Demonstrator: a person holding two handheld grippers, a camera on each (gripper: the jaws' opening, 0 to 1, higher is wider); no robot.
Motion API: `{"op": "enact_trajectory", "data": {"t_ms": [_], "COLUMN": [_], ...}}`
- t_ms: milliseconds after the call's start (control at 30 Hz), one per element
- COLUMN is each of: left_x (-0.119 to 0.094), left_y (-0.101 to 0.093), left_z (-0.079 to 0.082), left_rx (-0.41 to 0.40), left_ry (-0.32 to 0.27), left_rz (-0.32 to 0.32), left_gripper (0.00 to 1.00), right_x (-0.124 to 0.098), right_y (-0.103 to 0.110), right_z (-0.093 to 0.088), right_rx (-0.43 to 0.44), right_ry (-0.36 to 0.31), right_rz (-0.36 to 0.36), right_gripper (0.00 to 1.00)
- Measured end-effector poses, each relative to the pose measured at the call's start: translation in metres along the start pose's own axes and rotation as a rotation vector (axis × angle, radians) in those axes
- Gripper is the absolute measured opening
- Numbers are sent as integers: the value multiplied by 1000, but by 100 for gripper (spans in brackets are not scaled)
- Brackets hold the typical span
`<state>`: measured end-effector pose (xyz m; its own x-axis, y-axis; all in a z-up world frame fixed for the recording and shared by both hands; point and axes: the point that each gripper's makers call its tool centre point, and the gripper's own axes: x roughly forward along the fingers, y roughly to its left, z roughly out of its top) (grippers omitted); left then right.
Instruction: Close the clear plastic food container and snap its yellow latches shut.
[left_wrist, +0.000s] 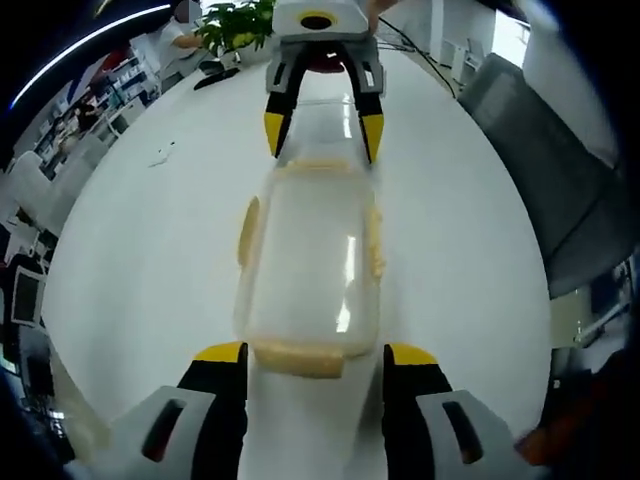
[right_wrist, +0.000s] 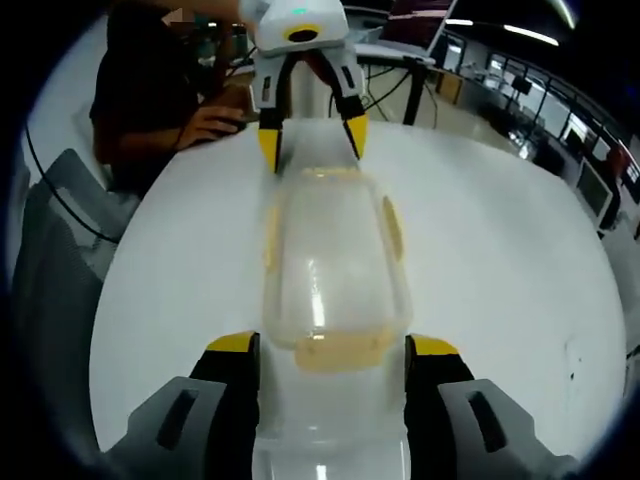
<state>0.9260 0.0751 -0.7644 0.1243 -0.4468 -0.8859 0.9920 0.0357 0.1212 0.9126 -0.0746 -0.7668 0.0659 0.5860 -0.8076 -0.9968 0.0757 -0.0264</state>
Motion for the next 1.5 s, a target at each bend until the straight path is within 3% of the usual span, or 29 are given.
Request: {"op": "enact_trajectory", "data": {"t_ms": [500,967,1500], "left_x": [8,12,18], "left_y": [-3,-1,0], "left_z": [-11,-15,-12], "left_rx": [-31,-13,1], "left_ry": [12,26,27], "left_rz": [-83,-102,-108], "left_gripper": [49,48,43], "right_x": [2,4,8], "right_y": [6,0,-7], "right_z": [-6,-16,-12], "right_rx": [20,18,-24], "right_ry": [30,75,95], "right_rz": [33,42,30], "right_gripper": [55,50,46]}}
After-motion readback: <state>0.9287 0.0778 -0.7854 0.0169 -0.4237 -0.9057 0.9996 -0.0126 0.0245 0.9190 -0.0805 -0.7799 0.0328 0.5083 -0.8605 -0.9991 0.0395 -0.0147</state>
